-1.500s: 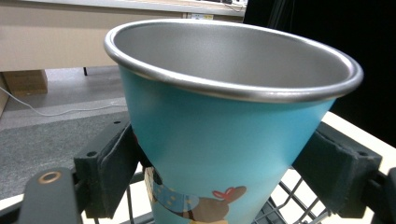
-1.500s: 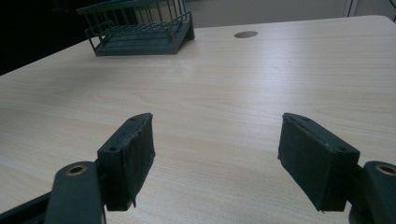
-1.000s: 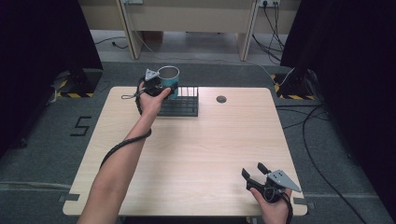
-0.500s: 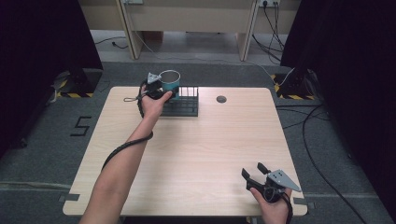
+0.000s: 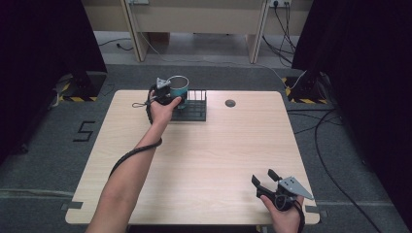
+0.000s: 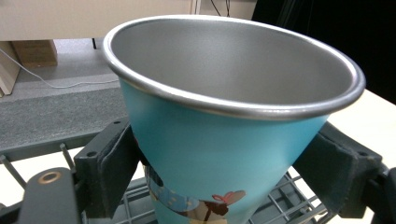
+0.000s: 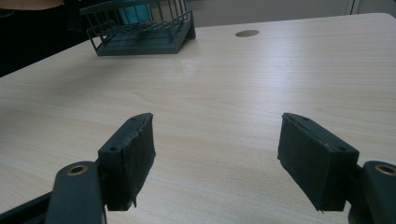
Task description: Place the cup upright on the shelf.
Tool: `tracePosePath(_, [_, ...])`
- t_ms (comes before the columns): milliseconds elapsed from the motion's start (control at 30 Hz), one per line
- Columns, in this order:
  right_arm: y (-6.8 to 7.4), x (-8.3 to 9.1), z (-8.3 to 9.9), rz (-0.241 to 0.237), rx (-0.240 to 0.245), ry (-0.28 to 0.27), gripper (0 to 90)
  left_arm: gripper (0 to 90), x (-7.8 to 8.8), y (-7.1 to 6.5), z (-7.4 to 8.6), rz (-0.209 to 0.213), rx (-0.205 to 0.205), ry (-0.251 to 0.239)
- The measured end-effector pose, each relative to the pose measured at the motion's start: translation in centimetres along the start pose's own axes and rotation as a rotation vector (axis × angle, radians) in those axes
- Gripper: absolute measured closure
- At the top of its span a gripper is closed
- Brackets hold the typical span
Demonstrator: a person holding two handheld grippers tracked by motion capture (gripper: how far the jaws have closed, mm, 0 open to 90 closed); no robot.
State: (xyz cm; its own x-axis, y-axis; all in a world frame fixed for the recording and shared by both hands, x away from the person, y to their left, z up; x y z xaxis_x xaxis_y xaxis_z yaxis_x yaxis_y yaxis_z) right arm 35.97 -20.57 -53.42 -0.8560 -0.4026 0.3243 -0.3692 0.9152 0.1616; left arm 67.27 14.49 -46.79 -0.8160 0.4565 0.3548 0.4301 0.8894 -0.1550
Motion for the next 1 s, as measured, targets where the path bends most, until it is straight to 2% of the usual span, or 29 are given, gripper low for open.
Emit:
tracePosePath(433, [0.0, 0.0, 0.0, -0.002, -0.007, -0.003, 27.7, 16.7, -0.2, 0.0, 0.7, -0.006, 0.018, 0.023])
tracePosePath(700, [0.0, 0.0, 0.0, 0.000, 0.001, -0.003, 27.7, 16.7, -0.2, -0.1, 0.9, -0.003, -0.011, 0.033])
tracePosePath(1000, [0.0, 0.0, 0.0, -0.002, 0.001, -0.003, 27.4, 14.9, -0.2, 0.0, 1.4, 0.007, 0.008, 0.031])
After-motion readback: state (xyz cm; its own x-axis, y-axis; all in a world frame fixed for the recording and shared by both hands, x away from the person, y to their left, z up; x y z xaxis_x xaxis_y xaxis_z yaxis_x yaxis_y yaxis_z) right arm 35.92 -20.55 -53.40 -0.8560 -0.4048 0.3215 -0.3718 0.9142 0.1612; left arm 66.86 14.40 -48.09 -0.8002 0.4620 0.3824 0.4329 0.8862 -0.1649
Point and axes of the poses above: each handheld gripper's, and its own axes: x roughly backward along the jaws, z roughly out of its underside, y roughly to its left, the point moved 7 cm from there along -x, roughly forward along the jaws, and after that the axes turned 2 degrees about z, right-handed, at the moved point
